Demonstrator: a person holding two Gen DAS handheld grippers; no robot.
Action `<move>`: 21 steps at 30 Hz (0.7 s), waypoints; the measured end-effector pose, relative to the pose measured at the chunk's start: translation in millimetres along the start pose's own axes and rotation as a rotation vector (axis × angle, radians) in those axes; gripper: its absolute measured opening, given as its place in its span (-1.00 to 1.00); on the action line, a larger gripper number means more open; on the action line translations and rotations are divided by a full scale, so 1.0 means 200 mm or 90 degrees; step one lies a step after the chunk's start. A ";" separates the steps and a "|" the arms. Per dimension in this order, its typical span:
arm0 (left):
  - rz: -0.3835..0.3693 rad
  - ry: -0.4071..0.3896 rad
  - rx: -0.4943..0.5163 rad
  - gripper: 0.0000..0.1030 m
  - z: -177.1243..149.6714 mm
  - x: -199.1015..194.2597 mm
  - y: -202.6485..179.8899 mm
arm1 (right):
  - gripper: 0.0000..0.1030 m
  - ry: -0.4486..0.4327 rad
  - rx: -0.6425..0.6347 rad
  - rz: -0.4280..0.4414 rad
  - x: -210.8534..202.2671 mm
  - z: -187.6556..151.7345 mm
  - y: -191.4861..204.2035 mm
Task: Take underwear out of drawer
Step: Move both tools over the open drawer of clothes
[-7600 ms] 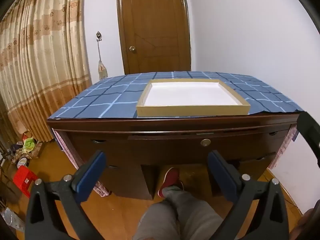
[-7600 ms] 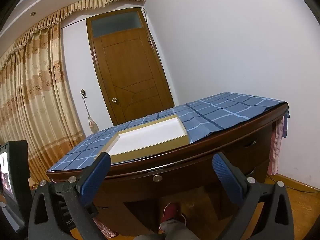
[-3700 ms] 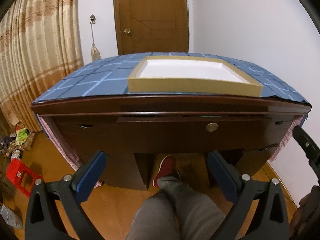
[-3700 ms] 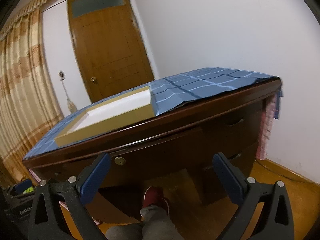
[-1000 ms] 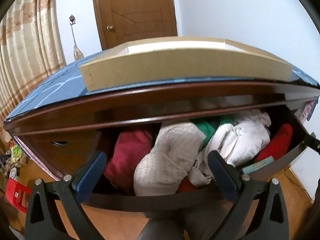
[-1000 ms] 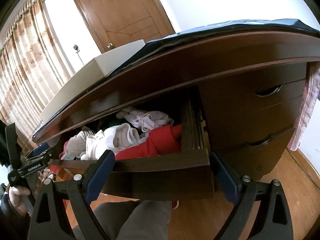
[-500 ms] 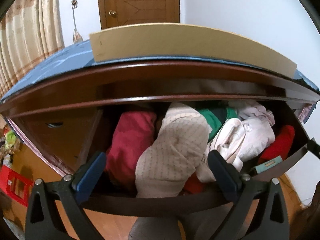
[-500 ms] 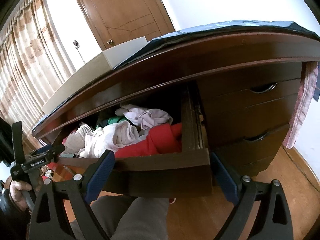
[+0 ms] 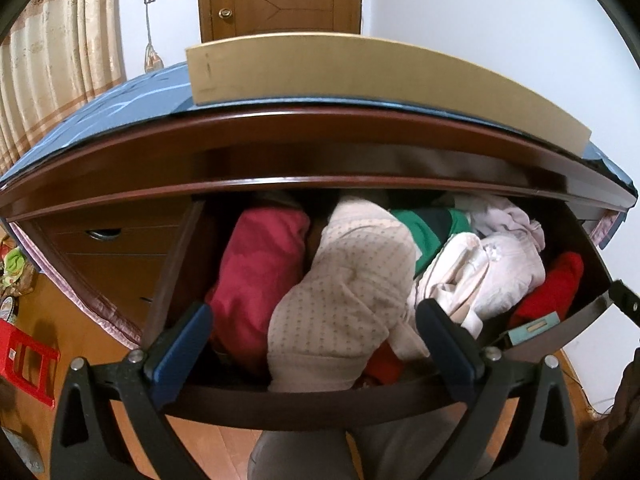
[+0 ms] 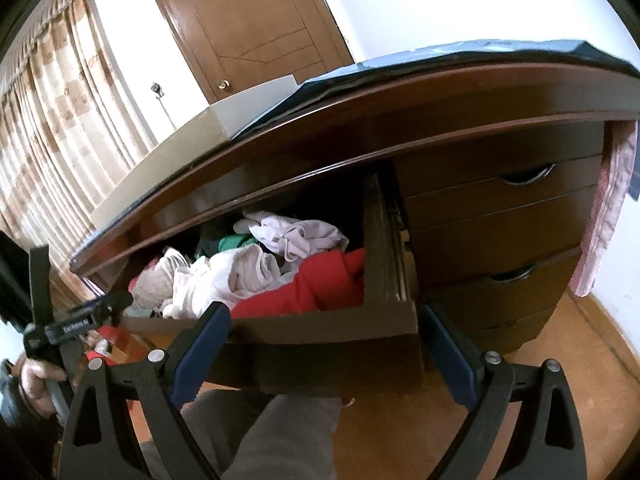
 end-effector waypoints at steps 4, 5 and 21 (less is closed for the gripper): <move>0.004 -0.007 -0.001 1.00 -0.01 0.00 -0.01 | 0.87 -0.001 0.039 0.026 0.03 0.05 -0.02; 0.004 -0.008 -0.002 1.00 -0.01 0.00 0.00 | 0.87 0.008 0.037 0.017 0.04 0.06 -0.02; -0.001 -0.001 0.001 1.00 -0.07 -0.04 0.00 | 0.87 0.053 -0.001 -0.022 0.05 0.03 0.03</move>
Point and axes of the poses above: each gripper's, at about its wrist camera, not at the fingertips, and x roughly the way its jaws point, y to its left, z to its top, the point moved 1 cm from there along x, roughly the way its jaws point, and after that the axes turned 14 degrees about y, right-handed, at the moved point
